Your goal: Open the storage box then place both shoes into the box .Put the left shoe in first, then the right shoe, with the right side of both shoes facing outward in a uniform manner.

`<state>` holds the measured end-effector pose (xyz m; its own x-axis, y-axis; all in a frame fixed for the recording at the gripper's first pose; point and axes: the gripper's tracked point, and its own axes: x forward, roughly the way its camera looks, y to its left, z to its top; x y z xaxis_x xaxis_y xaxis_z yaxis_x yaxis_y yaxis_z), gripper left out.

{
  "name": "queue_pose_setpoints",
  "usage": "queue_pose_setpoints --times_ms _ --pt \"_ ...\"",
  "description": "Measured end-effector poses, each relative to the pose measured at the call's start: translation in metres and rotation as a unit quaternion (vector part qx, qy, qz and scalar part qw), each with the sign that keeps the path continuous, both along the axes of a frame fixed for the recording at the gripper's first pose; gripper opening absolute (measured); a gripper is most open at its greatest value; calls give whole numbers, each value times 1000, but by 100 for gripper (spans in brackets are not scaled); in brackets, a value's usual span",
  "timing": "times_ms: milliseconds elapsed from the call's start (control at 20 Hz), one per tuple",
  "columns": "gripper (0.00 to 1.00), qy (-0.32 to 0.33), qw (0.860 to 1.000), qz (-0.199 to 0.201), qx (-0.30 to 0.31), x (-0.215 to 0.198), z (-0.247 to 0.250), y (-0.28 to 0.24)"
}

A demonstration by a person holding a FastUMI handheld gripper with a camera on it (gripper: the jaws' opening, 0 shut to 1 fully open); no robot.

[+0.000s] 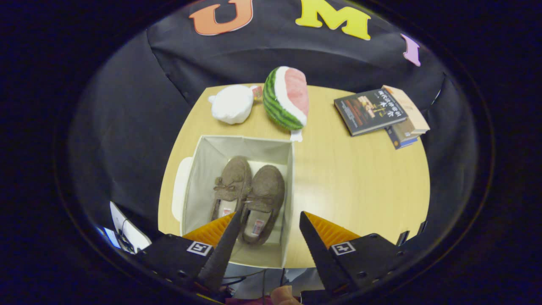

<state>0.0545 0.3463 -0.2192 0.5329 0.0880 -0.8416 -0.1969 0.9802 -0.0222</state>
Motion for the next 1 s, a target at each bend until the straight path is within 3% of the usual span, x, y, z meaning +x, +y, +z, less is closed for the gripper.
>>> queue_pose_setpoints --times_ms 100,450,850,1000 --pt "98 -36 999 -3 0 0 25 -14" --pt "96 -197 980 8 15 -19 132 -63" --pt "97 -385 923 13 17 -65 241 -107" --pt "96 -450 893 7 10 -86 275 -122"
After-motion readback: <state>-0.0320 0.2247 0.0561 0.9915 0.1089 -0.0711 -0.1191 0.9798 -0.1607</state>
